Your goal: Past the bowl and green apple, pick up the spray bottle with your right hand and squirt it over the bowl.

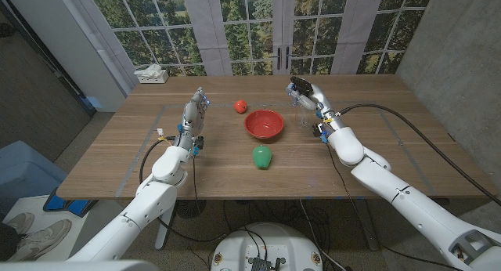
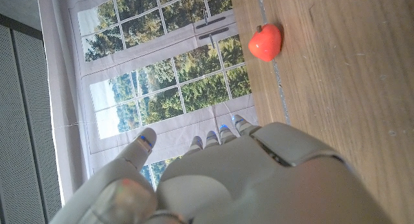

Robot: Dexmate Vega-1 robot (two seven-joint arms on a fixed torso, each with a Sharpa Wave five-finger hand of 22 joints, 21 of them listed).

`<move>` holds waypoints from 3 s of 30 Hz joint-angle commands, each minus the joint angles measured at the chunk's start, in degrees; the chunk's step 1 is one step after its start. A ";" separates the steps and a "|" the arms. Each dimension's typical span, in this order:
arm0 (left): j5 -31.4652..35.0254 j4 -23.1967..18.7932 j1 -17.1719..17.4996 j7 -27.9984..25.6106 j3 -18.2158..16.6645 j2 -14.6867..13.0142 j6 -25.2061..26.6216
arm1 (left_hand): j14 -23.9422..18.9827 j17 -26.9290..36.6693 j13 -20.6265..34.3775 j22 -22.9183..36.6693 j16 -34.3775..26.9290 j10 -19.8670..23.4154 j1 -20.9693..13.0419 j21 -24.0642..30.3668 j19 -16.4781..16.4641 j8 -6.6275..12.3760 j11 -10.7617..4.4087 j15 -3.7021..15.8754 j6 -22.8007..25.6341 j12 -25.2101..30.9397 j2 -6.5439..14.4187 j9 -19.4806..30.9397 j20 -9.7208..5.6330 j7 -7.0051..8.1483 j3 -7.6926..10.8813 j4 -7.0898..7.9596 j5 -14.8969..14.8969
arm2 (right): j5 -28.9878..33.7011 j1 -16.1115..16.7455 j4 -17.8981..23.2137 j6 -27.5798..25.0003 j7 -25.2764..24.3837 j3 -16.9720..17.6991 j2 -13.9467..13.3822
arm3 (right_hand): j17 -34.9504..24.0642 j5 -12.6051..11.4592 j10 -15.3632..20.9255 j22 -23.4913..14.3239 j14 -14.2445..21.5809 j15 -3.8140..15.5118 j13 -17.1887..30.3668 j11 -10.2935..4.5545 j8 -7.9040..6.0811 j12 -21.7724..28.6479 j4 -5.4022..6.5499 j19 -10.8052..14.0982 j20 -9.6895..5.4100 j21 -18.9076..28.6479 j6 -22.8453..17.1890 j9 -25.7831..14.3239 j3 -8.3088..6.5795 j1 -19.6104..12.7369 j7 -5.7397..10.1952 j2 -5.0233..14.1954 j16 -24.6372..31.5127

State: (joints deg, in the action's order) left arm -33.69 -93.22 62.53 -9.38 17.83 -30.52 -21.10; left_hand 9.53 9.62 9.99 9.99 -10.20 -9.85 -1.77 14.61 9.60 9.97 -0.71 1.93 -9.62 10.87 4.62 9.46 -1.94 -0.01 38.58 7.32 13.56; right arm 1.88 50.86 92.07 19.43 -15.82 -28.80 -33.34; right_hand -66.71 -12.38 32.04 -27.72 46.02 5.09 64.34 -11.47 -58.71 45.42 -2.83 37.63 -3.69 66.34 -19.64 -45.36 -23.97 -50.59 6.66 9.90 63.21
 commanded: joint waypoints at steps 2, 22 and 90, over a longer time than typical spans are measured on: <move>-0.18 0.38 0.08 0.28 -0.03 0.17 -0.30 | 8.00 0.16 0.20 0.11 0.01 -5.10 -0.27 -0.13 0.03 0.29 0.22 1.41 -1.32 0.21 4.90 0.31 -4.41 0.10 -0.29 -0.03 0.32 | -0.60 -1.02 2.75 -2.55 5.05 -0.83 -2.21 | -4.51 -0.53 0.40 0.28 -0.37 7.23 0.34 -0.03 -0.44 0.33 0.01 -0.43 -6.96 0.63 0.00 -0.24 -0.40 0.41 -0.02 0.06 24.40; -0.17 0.06 0.69 0.02 -0.07 0.31 -0.60 | 7.99 0.17 0.20 0.12 0.02 -5.08 -0.26 -0.40 -0.10 0.30 0.30 1.41 -1.29 0.22 4.90 0.31 -4.43 0.04 -0.32 -0.02 0.33 | -1.48 -4.23 6.55 -9.50 13.00 -2.65 -5.51 | -4.49 -0.64 0.36 1.53 -0.80 7.22 0.10 -0.06 -0.55 -0.01 0.13 -0.97 -6.78 1.65 -0.15 0.02 -0.68 0.76 -0.24 0.05 25.02; 0.73 -0.95 2.34 -1.23 -0.20 0.97 -1.86 | 7.98 0.15 0.19 0.15 0.05 -5.08 -0.30 -1.20 -0.43 0.30 0.16 1.41 -1.18 0.22 4.89 0.30 -4.43 0.08 -0.40 -0.08 0.35 | 0.24 -18.57 14.30 -33.13 34.61 -12.07 -10.94 | -4.47 -0.16 2.39 6.71 -1.56 7.21 1.13 1.41 -1.35 1.54 -0.74 -1.58 -5.09 6.08 -2.11 1.10 -2.63 0.86 -2.34 0.41 25.58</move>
State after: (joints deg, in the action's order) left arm -32.92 -94.41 64.58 -10.44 17.82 -29.71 -22.61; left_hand 9.53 9.62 9.99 9.99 -10.20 -9.85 -1.77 13.54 9.39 9.97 -0.71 1.93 -9.62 10.87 4.62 9.46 -2.15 -0.01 38.34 7.09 13.56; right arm 1.00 34.97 107.03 -11.31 15.95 -39.01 -44.96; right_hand -66.70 -12.84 33.41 -21.12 44.30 4.79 65.41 -10.09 -59.57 46.31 -3.32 35.17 -3.27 71.74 -20.96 -44.30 -26.04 -49.23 5.11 9.89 65.23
